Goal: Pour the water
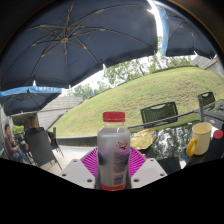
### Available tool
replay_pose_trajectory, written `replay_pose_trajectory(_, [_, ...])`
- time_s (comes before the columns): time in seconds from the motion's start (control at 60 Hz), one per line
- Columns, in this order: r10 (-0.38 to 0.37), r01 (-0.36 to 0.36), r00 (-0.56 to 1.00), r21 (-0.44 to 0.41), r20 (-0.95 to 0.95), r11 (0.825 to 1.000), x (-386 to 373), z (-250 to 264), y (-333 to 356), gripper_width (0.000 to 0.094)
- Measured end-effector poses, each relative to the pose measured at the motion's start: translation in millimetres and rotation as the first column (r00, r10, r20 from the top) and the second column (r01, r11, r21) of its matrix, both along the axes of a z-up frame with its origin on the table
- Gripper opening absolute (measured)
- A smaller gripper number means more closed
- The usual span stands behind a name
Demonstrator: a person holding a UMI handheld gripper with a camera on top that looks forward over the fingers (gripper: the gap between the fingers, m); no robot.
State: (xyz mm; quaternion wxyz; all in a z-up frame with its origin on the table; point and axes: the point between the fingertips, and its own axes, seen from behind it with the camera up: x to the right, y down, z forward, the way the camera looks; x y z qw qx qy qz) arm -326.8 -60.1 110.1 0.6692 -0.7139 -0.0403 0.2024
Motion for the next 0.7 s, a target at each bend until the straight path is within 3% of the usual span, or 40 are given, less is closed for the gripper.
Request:
replay_pose_trajectory(0.15, [-0.004,0.000,0.936,-0.010,-0.351,1.000,51,50,16,0.0349])
replay_pose_trajectory(0.267, [-0.104,0.032,0.726,-0.117,-0.679,0.993,118,54,37,0.0352])
replay_pose_trajectory(0.367, [-0.165,0.054,0.549,-0.163,-0.819,0.985,166,47,58,0.0360])
replay_pose_trajectory(0.417, [-0.194,0.024,0.430,-0.203,-0.882,0.979,175,38,65,0.0363])
replay_pose_trajectory(0.55, [-0.233,-0.149,0.112,-0.248,-0.966,0.957,188,32,72,0.0368])
replay_pose_trajectory(0.7, [-0.239,-0.218,-0.030,-0.227,-0.970,0.949,187,39,71,0.0369])
